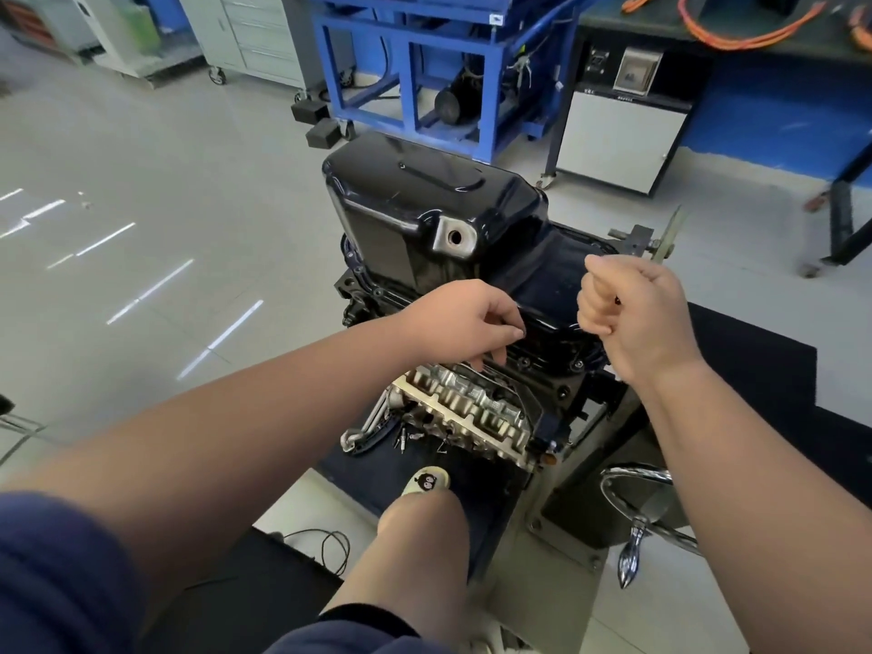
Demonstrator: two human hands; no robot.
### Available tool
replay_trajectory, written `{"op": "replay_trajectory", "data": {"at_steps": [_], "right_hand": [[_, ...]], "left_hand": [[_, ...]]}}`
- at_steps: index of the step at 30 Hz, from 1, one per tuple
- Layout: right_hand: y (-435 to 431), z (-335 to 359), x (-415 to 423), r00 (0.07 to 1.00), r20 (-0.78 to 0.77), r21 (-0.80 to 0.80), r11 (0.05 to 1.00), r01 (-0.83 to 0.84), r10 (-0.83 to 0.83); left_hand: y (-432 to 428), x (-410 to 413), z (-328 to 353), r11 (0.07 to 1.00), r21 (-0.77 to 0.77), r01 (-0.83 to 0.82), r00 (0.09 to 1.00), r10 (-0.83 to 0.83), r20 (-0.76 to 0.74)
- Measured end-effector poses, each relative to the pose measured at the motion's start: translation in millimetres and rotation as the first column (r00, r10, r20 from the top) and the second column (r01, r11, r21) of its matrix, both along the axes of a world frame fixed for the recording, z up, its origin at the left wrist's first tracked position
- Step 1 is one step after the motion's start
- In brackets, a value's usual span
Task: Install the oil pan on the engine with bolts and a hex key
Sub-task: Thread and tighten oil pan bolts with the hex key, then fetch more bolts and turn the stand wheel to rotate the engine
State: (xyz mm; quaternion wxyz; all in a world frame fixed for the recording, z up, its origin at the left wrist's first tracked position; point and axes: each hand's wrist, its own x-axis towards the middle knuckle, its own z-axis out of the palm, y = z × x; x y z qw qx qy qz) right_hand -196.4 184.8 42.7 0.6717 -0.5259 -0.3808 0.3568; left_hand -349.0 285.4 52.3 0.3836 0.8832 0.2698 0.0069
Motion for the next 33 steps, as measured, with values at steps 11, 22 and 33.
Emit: {"op": "replay_trajectory", "data": {"at_steps": [11,22,33], "right_hand": [[-72.8,11.0,28.2,0.945,-0.294,-0.074,0.989,0.127,-0.144],[-259.0,-16.1,20.0,0.602,-0.23,-0.321,0.644,0.695,-0.765],[-437.8,-84.5,-116.7,-0.228,-0.106,-0.616,-0.116,0.779,-0.968]], "left_hand": [[-42.6,66.9,13.5,0.986,-0.03,0.165,0.983,-0.162,0.086],[-204.1,182.1,-31.1,0.775,-0.14,0.616,0.787,-0.607,0.11],[-385.5,149.2,-112.3,0.388,-0.157,0.908,0.375,-0.921,-0.109]]}}
